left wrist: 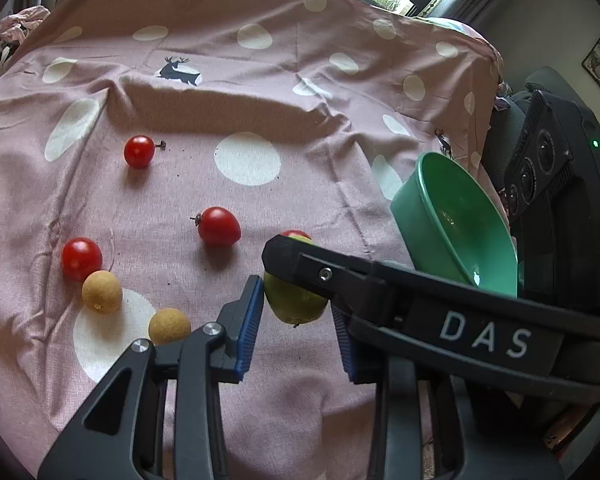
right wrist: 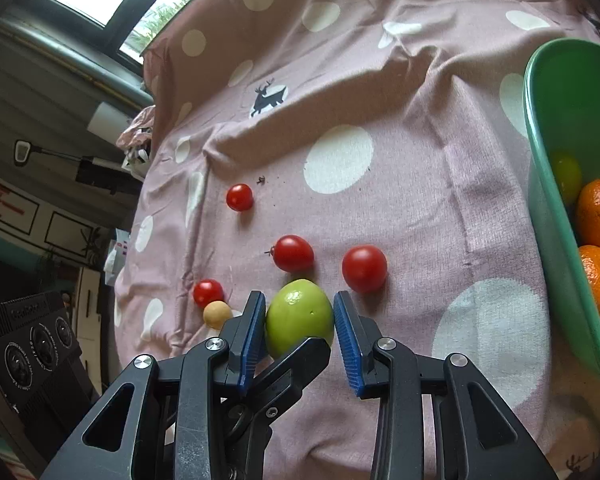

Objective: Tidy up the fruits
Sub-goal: 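Carry the green apple with the right tool over the green bowl, then lower the green apple into the bowl with the right tool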

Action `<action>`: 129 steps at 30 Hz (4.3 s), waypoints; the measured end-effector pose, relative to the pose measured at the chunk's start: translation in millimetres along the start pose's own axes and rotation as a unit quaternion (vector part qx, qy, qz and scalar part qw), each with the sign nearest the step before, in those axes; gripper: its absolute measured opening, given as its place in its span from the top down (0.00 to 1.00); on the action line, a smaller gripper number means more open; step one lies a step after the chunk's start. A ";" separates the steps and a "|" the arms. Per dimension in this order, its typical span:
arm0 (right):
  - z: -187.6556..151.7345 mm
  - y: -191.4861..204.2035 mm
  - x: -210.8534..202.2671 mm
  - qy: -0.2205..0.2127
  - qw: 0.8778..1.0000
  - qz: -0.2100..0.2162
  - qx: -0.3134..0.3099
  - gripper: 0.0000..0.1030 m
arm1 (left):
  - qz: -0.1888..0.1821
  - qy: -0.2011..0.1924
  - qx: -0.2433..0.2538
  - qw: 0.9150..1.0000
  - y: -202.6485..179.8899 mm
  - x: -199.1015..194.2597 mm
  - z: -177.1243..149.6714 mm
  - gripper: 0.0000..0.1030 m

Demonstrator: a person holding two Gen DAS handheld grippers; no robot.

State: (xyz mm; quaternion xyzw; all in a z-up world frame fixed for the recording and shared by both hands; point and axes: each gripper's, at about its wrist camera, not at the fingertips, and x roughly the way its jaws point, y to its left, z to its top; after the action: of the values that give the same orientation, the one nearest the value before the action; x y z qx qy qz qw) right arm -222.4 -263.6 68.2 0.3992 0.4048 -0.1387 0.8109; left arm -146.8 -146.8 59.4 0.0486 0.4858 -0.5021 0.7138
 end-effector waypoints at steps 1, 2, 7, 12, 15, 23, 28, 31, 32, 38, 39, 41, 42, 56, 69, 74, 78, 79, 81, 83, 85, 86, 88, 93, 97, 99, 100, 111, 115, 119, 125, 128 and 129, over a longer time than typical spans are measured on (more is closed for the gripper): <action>-0.1 2.0 -3.2 -0.006 1.000 0.001 -0.004 0.62 | 0.000 -0.006 0.003 1.000 -1.9 -2.8 0.4 0.68; -0.4 3.8 -6.5 -0.012 1.000 0.003 -0.007 0.62 | 0.000 -0.012 0.005 1.000 -4.1 -5.4 0.8 0.68; -1.4 11.5 -22.3 -0.040 0.999 0.012 -0.020 0.62 | 0.003 -0.042 0.021 0.999 -15.4 -18.5 1.8 0.68; -2.2 18.2 -37.8 -0.065 0.997 0.016 -0.034 0.62 | 0.006 -0.067 0.036 0.997 -26.4 -28.9 2.0 0.67; -2.1 19.8 -46.1 -0.079 0.996 0.020 -0.038 0.62 | 0.004 -0.079 0.043 0.996 -32.7 -34.1 2.9 0.67; -2.2 17.0 -74.0 -0.121 0.991 0.030 -0.042 0.62 | -0.002 -0.110 0.072 0.991 -57.7 -43.4 6.9 0.67; -2.0 8.7 -90.2 -0.147 0.988 0.034 -0.040 0.62 | -0.005 -0.118 0.096 0.988 -77.1 -43.3 10.1 0.67; -1.7 1.1 -98.6 -0.160 0.986 0.038 -0.032 0.62 | -0.008 -0.118 0.111 0.987 -88.3 -40.6 11.7 0.67; -1.6 -1.5 -101.7 -0.164 0.985 0.037 -0.031 0.62 | -0.010 -0.119 0.115 0.986 -91.9 -39.1 12.3 0.67; -0.7 -19.6 -117.8 -0.186 0.982 0.032 -0.016 0.62 | -0.022 -0.114 0.132 0.984 -112.8 -29.4 14.2 0.67; -0.6 -23.1 -119.7 -0.189 0.981 0.031 -0.011 0.62 | -0.024 -0.113 0.136 0.984 -116.3 -27.4 14.3 0.67; -1.2 -29.4 -124.0 -0.195 0.980 0.028 -0.005 0.62 | -0.028 -0.110 0.143 0.983 -122.7 -23.2 14.5 0.67; -1.4 -32.6 -126.0 -0.198 0.980 0.026 -0.001 0.62 | -0.030 -0.107 0.145 0.983 -125.6 -20.9 15.0 0.67; -1.7 -71.9 -141.7 -0.220 0.974 0.000 0.051 0.62 | -0.056 -0.077 0.178 0.979 -156.4 11.7 17.9 0.67; -2.0 -103.1 -144.0 -0.221 0.970 -0.033 0.095 0.62 | -0.080 -0.039 0.195 0.977 -172.5 43.1 18.6 0.67; -2.0 -111.3 -142.7 -0.218 0.969 -0.045 0.111 0.62 | -0.087 -0.027 0.197 0.976 -176.6 52.9 18.0 0.67; -2.8 -116.0 -141.5 -0.215 0.968 -0.055 0.118 0.62 | -0.093 -0.019 0.196 0.976 -178.1 58.6 17.7 0.67; -2.9 -117.1 -141.5 -0.215 0.968 -0.056 0.120 0.62 | -0.095 -0.018 0.196 0.976 -178.3 59.3 17.0 0.67; -3.0 -119.2 -141.5 -0.215 0.967 -0.059 0.123 0.62 | -0.099 -0.016 0.196 0.976 -178.6 61.4 17.2 0.67; -2.9 -120.4 -141.4 -0.214 0.966 -0.064 0.126 0.62 | -0.103 -0.013 0.195 0.975 -179.0 64.0 17.2 0.67; -3.0 -121.9 -141.0 -0.213 0.966 -0.067 0.128 0.62 | -0.106 -0.012 0.194 0.975 -179.3 66.7 17.2 0.67; -3.0 -122.6 -140.8 -0.213 0.966 -0.069 0.129 0.62 | -0.107 -0.011 0.193 0.975 -179.3 67.7 17.1 0.67; -2.9 -123.4 -140.3 -0.212 0.966 -0.073 0.131 0.62 | -0.110 -0.008 0.192 0.975 -178.7 69.4 17.2 0.67; -2.0 -126.0 -138.2 -0.209 0.965 -0.080 0.135 0.62 | -0.113 -0.002 0.190 0.975 -177.9 73.2 17.2 0.67; -1.8 -127.8 -136.8 -0.205 0.965 -0.088 0.139 0.63 | -0.117 0.004 0.188 0.975 -178.3 76.6 16.2 0.67; -1.4 -128.6 -136.2 -0.204 0.965 -0.091 0.140 0.63 | -0.118 0.006 0.186 0.975 -178.3 77.8 16.2 0.67; -1.8 -129.1 -135.9 -0.203 0.965 -0.092 0.141 0.63 | -0.119 0.006 0.186 0.975 -178.3 77.9 16.0 0.67; -0.7 -129.6 -134.9 -0.200 0.964 -0.103 0.142 0.63 | -0.122 0.011 0.185 0.975 -178.8 83.0 16.9 0.67; 0.0 -129.9 -133.6 -0.198 0.964 -0.108 0.142 0.63 | -0.125 0.013 0.183 0.975 -178.3 84.4 16.0 0.67; 0.1 -129.4 -132.7 -0.197 0.964 -0.113 0.141 0.63 | -0.126 0.013 0.182 0.975 -177.4 85.3 15.0 0.67; 1.2 -128.5 -131.2 -0.195 0.963 -0.121 0.139 0.63 | -0.127 0.016 0.179 0.976 -177.1 87.0 13.9 0.67; 1.6 -128.3 -130.6 -0.193 0.963 -0.123 0.139 0.63 | -0.128 0.017 0.177 0.976 -176.7 88.2 14.1 0.67; 1.8 -128.2 -130.6 -0.193 0.963 -0.123 0.139 0.63 | -0.129 0.017 0.176 0.976 -176.8 88.5 14.2 0.67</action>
State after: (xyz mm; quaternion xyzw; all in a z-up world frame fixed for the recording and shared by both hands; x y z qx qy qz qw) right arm -374.5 -360.2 100.4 0.4208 0.2630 -0.3670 0.7868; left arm -270.6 -300.8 75.1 0.1195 0.4040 -0.6667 0.6148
